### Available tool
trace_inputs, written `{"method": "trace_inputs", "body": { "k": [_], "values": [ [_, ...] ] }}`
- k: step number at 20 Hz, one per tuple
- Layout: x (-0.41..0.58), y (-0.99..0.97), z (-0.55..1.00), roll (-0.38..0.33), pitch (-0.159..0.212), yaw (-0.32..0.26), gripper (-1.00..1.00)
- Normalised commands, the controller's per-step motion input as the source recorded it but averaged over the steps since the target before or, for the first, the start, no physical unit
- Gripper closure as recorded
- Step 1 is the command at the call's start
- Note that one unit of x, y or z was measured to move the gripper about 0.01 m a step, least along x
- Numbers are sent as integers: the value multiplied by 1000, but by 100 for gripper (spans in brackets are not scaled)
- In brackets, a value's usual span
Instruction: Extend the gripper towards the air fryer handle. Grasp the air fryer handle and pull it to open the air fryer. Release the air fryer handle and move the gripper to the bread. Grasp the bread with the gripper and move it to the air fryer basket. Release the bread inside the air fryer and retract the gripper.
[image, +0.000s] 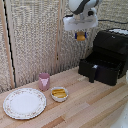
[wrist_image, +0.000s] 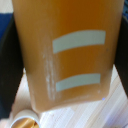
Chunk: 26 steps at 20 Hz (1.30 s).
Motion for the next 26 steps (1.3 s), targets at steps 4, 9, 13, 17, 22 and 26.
{"method": "trace_inputs", "body": {
  "k": [4, 9, 13, 17, 22, 26],
  "values": [
    [-105, -807, -223, 33, 0, -97, 100],
    [-29, -638, -311, 11, 0, -31, 100],
    [71, -503, -324, 0, 0, 0, 100],
    [-11, -512, -270, 0, 30, 0, 100],
    [38, -530, -279, 0, 73, 0, 100],
    [34, -351, -419, 0, 39, -16, 100]
  ]
}}
